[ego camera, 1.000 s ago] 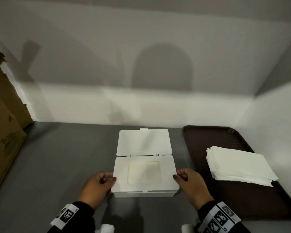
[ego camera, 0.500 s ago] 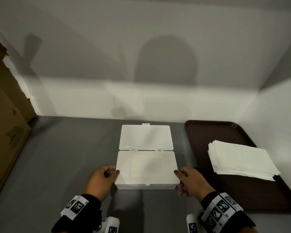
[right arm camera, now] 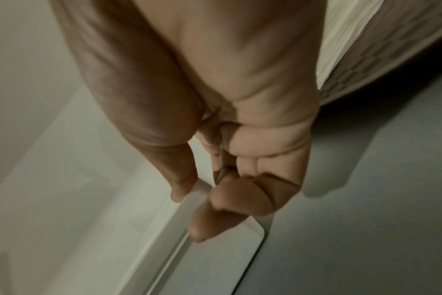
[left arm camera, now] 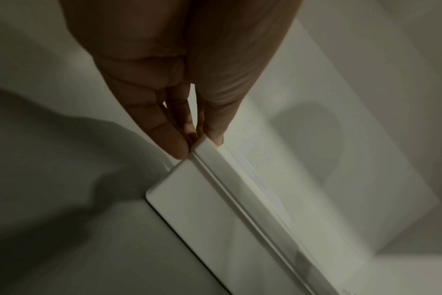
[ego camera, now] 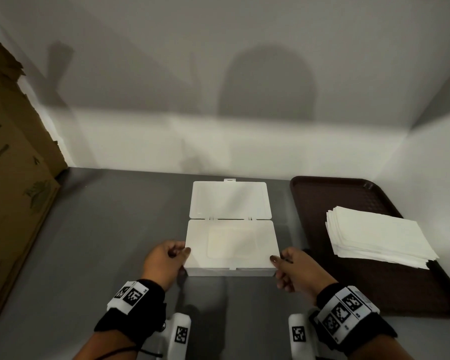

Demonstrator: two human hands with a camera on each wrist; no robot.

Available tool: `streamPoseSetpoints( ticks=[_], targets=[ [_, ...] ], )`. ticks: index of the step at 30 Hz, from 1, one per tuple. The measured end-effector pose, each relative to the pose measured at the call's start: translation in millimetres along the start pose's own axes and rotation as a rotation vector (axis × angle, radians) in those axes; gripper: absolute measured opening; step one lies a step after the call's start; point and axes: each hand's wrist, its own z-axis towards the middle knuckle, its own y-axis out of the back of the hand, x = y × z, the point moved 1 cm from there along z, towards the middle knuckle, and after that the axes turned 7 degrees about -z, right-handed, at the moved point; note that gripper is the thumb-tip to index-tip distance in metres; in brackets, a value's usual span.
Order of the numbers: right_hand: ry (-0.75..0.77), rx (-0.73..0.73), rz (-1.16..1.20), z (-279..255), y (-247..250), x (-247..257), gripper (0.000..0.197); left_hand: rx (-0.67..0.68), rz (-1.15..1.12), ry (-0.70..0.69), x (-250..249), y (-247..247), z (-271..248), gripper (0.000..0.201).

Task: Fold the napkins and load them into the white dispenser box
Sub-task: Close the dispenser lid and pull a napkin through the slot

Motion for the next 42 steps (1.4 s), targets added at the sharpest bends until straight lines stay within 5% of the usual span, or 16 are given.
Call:
streamPoseSetpoints(
  ticks=[15, 18, 22, 34, 37, 40, 42],
  targets=[
    [0.037, -0.067, -0.026, -4, -5, -2, 0.019, -0.051, 0.203, -0.057, -10, -2, -10, 0.012],
    [0.031, -0.097, -0.008, -7, -10, -5, 0.018, 0.001, 0.406, -0.115, -18, -12, -25, 0.023],
    [0.026, -0.119, 0.003, -10, -12, -5, 0.017, 0.016, 0.382, -0.116, -16, -20, -39, 0.024],
    [-0.126, -0.027, 0.150, -10, -7, 8, 0.019, 0.175, 0.642, 0.016, -35, -16, -16, 0.046],
    [-0.031, -0.091, -0.268, -5, 5, 20, 0.038, 0.220, 0.811, 0.001, -46, -13, -8, 0.055],
    [0.258, -0.187, -0.749, -9, 15, 45, 0.069, 0.118, 0.906, -0.207, -64, -12, -2, 0.082],
    [0.395, -0.095, -0.952, -9, 15, 62, 0.088, 0.221, 0.959, -0.345, -75, -16, 1, 0.101]
  ],
)
